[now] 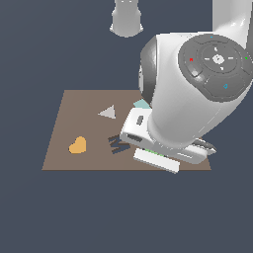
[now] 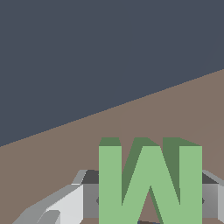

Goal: Insert a designated object into the corresponding slot on a board.

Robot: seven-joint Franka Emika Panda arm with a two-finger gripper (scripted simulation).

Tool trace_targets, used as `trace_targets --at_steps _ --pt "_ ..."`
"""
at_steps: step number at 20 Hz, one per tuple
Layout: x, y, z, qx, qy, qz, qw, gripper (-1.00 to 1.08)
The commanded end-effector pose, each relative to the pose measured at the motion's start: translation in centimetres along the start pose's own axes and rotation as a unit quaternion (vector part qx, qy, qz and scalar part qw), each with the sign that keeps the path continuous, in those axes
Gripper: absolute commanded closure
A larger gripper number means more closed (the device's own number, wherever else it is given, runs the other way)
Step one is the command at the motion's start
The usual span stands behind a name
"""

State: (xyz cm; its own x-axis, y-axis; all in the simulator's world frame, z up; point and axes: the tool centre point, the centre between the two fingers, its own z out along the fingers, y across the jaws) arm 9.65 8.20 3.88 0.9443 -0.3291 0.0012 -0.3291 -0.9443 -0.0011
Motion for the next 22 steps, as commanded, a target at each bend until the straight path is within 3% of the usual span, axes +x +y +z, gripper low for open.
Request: trace_targets --at_steps 1,6,14,22 --pt "0.7 1.3 -0.1 0.0 0.0 0.058 0.9983 1.08" --pt "1.6 4.0 -0.1 0.0 0.0 0.168 0.9857 1.08" --pt "1.7 7.8 -0.2 0.0 0.0 0.311 0.9503 1.08" --pt "1.2 10.1 -0.2 0.0 0.0 0.397 0.918 1.08"
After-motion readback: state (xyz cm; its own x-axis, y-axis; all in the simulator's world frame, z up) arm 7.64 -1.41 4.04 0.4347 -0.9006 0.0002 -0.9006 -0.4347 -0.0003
